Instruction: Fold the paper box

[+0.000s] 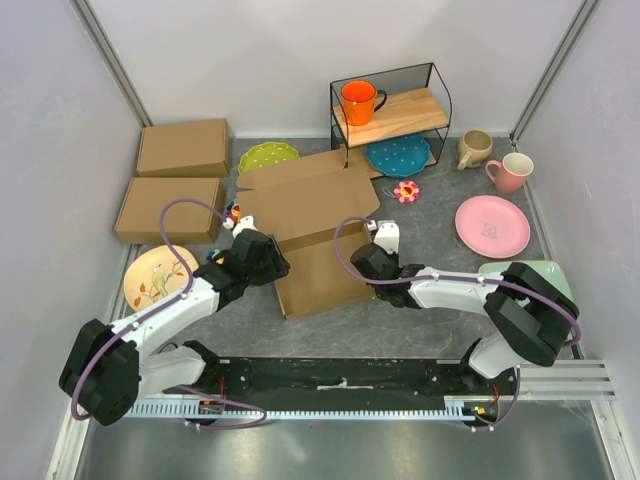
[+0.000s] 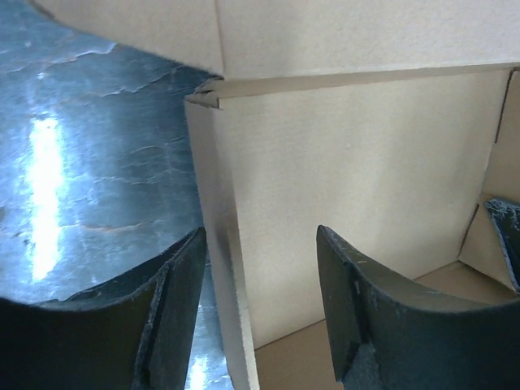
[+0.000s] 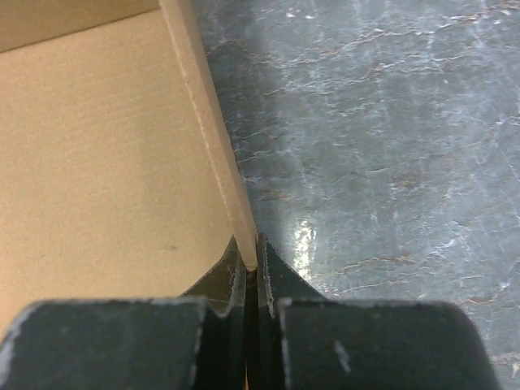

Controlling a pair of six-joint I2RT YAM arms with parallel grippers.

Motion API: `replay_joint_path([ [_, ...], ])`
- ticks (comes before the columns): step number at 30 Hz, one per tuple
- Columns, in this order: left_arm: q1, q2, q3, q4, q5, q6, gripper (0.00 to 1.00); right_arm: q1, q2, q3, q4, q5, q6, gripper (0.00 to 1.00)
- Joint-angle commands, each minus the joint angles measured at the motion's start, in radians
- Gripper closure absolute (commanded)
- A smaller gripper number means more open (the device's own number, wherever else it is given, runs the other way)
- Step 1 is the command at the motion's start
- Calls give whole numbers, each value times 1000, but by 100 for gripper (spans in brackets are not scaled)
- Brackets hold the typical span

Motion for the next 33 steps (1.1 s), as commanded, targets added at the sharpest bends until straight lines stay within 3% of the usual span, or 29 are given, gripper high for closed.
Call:
replay_joint_path([
  [1,-5,-74,-24,-16,-109,-55,38,19,50,-17,-20,-221,13,100],
  [11,26,-134,1,-135,-197,-46,27,135,65,26,-84,-224,111,100],
  [22,32,-106,-51,-100,-149,-17,28,241,-61,-89,-158,-189,300,100],
  [25,32,-100,-52,-94,-148,-5,28,246,-99,-84,-196,-154,297,78],
  [26,32,-106,-48,-94,-149,-2,27,247,-117,-78,-206,-141,294,61],
  [29,32,-121,-42,-102,-161,9,25,247,-130,-34,-247,-83,253,42],
  [33,32,-132,-45,-112,-160,17,25,244,-119,43,-287,-19,210,29],
])
